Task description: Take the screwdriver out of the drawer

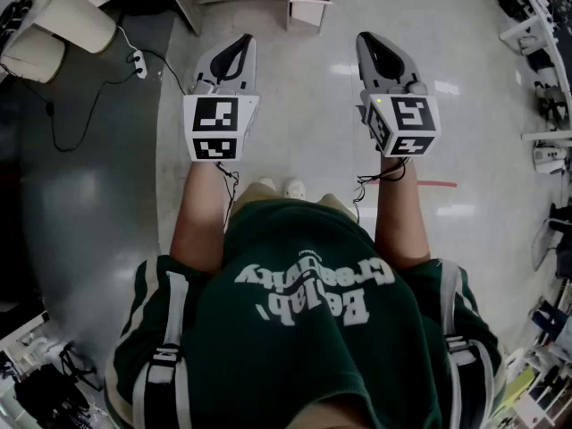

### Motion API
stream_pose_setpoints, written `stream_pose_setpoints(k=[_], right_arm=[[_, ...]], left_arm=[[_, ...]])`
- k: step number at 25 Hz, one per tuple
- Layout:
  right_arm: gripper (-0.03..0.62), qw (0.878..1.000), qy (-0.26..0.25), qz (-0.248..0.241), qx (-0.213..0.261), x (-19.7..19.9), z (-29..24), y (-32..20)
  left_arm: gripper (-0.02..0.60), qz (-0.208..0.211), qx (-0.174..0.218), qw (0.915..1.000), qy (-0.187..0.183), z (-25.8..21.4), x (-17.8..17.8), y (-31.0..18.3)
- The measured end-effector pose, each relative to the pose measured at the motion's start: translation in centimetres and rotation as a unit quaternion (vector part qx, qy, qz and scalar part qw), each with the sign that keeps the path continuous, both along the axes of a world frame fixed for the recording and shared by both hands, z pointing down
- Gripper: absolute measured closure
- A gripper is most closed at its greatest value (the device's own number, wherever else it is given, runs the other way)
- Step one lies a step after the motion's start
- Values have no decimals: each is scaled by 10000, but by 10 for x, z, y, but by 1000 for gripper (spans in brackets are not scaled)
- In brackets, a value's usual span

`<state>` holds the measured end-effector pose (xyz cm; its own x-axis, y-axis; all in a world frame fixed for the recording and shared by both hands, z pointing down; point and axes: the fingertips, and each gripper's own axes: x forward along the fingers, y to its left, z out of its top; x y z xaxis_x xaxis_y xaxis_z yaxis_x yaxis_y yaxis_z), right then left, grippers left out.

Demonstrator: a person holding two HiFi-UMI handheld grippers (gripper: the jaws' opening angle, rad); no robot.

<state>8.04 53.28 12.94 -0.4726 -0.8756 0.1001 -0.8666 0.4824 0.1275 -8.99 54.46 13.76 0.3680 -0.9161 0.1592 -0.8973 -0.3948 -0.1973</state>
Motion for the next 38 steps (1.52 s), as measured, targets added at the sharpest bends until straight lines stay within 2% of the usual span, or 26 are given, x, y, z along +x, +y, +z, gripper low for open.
stream_pose_setpoints(k=[29, 38], right_arm=[[557, 9996, 11, -269, 99, -3, 6, 9], [557, 9997, -38, -216, 71, -6, 11, -24]], left_arm=[[563, 30, 60, 10000, -49, -1, 15, 4], [563, 86, -2, 10000, -49, 6, 9, -28]])
